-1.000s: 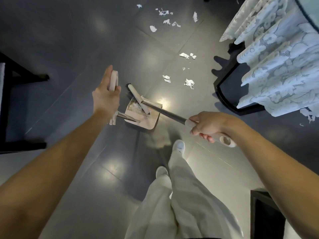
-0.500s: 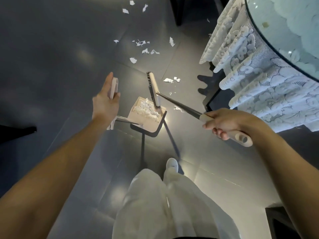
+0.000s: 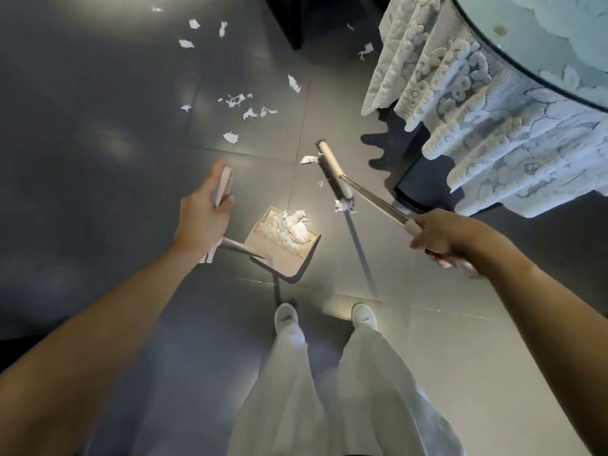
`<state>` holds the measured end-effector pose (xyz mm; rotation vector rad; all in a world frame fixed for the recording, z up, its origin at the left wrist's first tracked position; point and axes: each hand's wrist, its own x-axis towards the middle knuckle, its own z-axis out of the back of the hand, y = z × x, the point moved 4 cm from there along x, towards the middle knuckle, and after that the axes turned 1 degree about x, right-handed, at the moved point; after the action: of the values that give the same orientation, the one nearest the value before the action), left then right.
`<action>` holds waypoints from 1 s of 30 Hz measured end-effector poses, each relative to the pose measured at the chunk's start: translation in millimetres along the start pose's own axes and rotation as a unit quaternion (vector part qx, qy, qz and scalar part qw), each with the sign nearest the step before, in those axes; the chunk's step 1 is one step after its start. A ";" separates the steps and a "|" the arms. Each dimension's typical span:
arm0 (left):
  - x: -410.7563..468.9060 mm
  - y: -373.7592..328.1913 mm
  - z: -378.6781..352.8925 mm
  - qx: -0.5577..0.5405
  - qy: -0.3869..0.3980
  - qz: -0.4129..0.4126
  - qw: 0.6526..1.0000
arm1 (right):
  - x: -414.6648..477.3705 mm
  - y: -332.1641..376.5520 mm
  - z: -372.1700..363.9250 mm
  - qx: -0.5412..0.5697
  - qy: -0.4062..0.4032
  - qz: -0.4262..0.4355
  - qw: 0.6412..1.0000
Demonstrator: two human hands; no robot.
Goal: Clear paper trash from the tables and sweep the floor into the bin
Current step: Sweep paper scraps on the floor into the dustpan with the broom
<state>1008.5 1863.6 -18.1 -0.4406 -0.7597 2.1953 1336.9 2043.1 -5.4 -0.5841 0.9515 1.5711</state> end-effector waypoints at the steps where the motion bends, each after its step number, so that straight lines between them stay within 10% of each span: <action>1: 6.3 3.5 1.8 -0.002 0.010 -0.008 1.000 | 4.2 4.9 -8.8 -0.011 -0.009 -0.007 1.000; 17: 84.6 21.5 3.0 -0.027 0.046 -0.019 0.998 | 0.1 78.0 -97.6 0.153 0.142 -0.035 0.977; 30: 118.6 5.7 0.1 -0.072 0.048 0.033 0.996 | 26.2 93.4 11.0 0.050 0.006 0.002 0.999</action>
<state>927.8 1949.9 -30.1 -0.6468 -0.8648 2.1708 1242.2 2065.1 3.8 -0.5232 1.0350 1.5164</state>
